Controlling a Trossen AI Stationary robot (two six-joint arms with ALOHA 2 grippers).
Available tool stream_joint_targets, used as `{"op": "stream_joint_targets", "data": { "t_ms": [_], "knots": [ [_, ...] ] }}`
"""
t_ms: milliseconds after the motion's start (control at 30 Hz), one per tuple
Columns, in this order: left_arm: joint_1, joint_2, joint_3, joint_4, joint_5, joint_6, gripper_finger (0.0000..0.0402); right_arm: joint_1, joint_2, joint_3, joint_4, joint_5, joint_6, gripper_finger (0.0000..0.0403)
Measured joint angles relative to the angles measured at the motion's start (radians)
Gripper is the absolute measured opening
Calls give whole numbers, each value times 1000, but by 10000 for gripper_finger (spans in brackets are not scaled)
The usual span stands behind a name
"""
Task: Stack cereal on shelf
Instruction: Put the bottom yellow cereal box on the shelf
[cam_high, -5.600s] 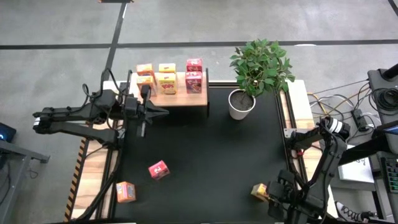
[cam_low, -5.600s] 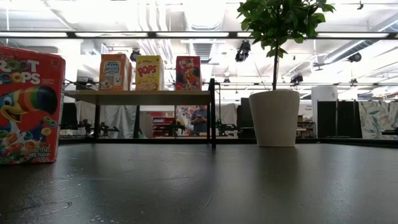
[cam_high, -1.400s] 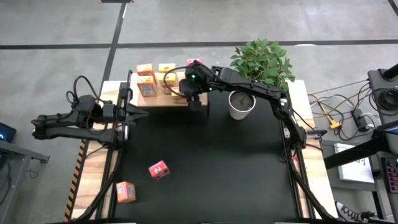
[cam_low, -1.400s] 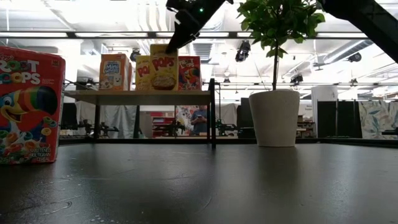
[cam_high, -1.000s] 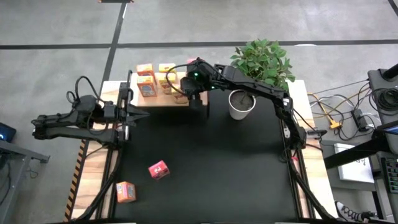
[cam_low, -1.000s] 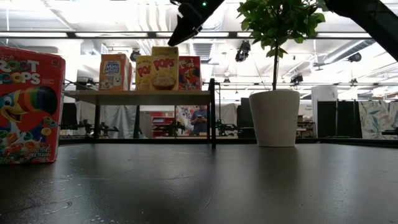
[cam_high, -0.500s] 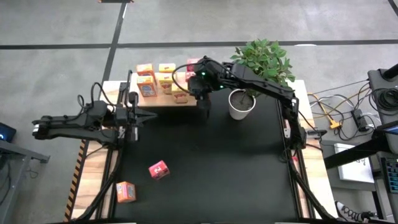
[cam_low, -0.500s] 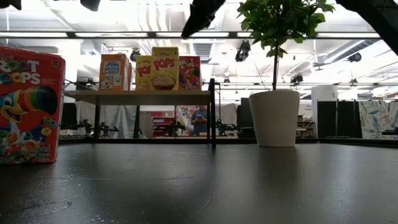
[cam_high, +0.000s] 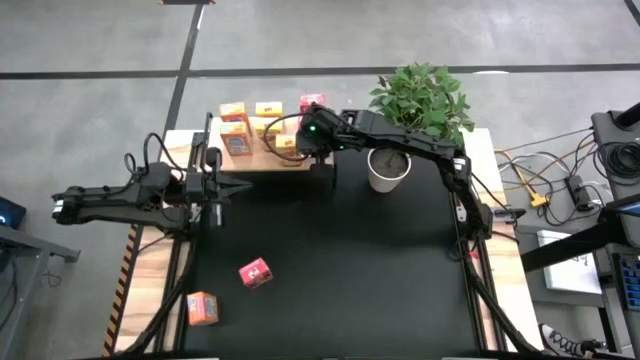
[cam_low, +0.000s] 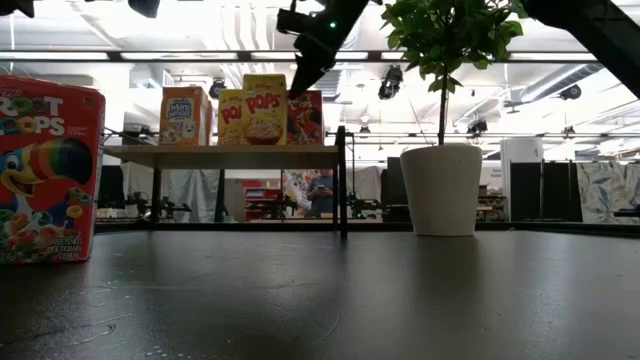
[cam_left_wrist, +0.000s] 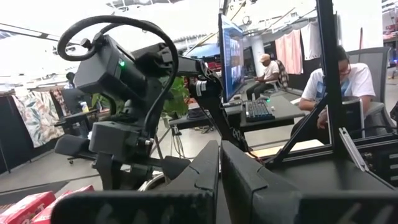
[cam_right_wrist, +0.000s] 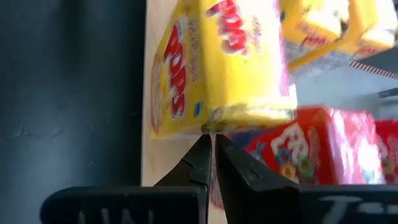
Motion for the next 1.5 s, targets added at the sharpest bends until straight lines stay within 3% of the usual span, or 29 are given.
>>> {"op": "stream_joint_targets", "data": {
  "t_ms": [1500],
  "knots": [
    [0, 0, 0, -1, 1, 23, 0, 14, 3, -136, 362, -41, -93, 12]
  ]
}}
